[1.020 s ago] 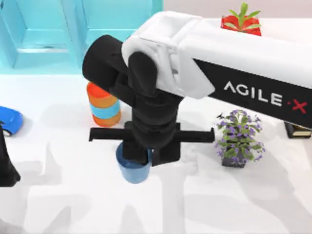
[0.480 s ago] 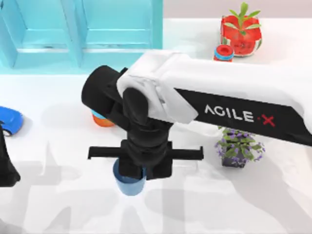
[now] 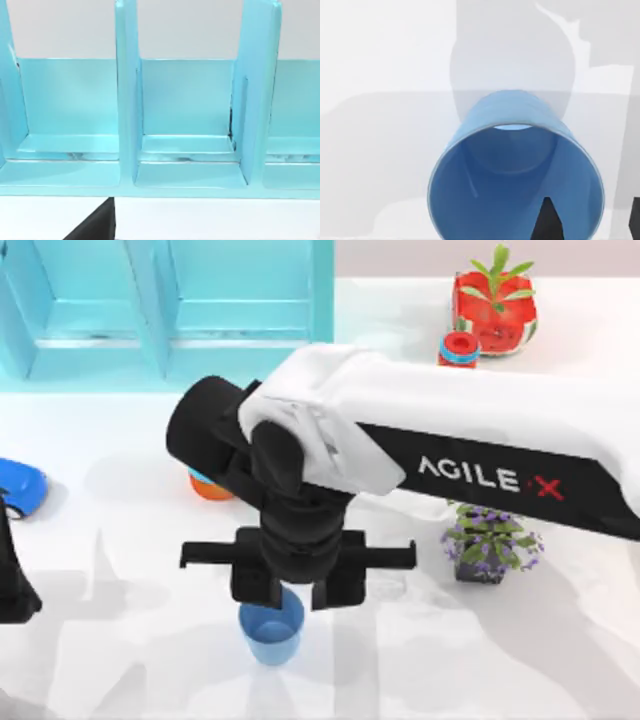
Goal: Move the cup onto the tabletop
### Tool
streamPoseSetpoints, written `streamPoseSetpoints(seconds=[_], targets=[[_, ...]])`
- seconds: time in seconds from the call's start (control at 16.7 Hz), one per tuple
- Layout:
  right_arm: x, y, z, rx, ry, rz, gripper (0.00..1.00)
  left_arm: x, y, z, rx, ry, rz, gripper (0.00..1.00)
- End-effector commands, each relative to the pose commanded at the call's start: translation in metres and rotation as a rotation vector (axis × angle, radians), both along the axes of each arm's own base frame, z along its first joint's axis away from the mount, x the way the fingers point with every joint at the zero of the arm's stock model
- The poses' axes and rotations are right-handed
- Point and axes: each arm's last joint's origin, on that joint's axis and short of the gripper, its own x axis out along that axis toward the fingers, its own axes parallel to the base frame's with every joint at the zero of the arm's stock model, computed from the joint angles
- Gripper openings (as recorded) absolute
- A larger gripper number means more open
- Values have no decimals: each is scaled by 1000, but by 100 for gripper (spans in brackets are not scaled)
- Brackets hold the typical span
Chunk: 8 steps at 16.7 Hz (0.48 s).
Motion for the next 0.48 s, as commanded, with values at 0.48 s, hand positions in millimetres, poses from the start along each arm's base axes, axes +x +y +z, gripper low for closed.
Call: streamPoseSetpoints(seconds=[0.48], targets=[[0,0,0,0,0,0,100,0,0,0,0,0,0,100]])
